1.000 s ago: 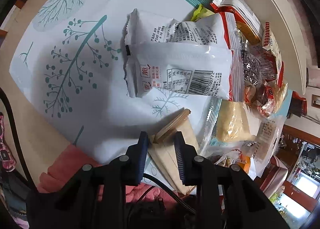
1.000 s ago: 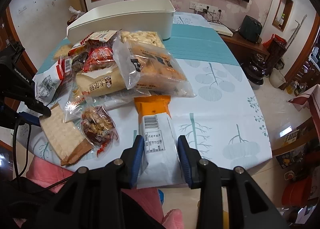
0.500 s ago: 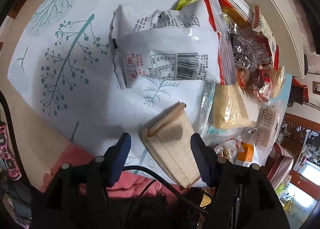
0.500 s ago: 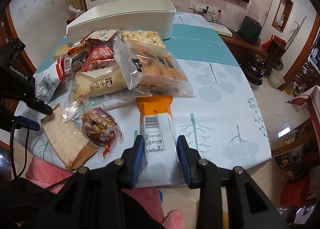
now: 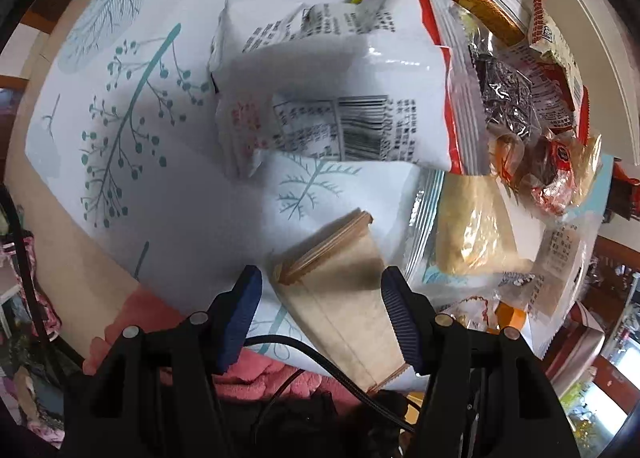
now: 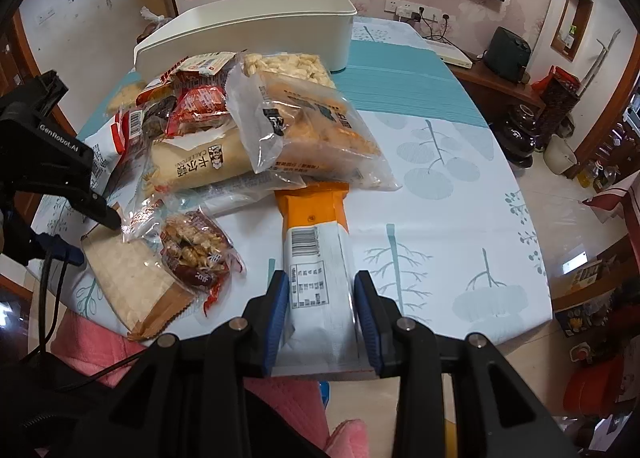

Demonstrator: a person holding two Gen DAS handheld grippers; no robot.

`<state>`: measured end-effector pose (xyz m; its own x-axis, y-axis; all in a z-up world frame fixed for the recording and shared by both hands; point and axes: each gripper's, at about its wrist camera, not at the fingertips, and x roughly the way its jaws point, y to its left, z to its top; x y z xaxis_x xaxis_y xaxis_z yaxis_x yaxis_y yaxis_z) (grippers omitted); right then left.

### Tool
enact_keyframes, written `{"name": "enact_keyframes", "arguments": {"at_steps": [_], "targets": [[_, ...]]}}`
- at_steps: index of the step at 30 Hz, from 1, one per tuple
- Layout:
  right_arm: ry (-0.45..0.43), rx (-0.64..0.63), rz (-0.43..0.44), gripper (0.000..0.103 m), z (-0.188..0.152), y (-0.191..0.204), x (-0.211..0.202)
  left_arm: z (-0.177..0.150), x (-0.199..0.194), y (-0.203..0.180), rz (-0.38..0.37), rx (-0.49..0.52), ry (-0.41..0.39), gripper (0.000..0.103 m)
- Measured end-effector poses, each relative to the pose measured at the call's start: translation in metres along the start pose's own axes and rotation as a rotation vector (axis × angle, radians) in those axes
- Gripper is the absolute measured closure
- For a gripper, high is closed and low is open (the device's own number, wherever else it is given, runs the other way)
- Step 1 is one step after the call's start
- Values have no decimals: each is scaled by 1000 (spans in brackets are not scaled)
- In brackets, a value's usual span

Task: Organize snacks
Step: 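Lift the beige biscuit packet with the left tool toward the white basket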

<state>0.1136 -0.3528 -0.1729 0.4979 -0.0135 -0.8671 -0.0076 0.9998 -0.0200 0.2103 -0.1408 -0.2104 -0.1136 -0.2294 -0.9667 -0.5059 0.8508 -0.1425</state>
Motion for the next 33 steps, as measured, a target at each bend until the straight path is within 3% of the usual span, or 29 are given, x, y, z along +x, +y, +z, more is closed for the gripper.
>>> {"name": "enact_keyframes", "arguments": {"at_steps": [7,19,27,33], "targets": [[1,2,14,69,3,-4,3,3,3,-19,54,-1,0,41],[-6,-1,22,69,7,-4,5,1,18,-31,126,-68,-5,28],[-10,-2,20,69,7,-4,5,1,17,-30,120,-57,-12,38],[-14,-4,11,69,6,-2,2,-4,15,-18,71,-61,-16,42]]}}
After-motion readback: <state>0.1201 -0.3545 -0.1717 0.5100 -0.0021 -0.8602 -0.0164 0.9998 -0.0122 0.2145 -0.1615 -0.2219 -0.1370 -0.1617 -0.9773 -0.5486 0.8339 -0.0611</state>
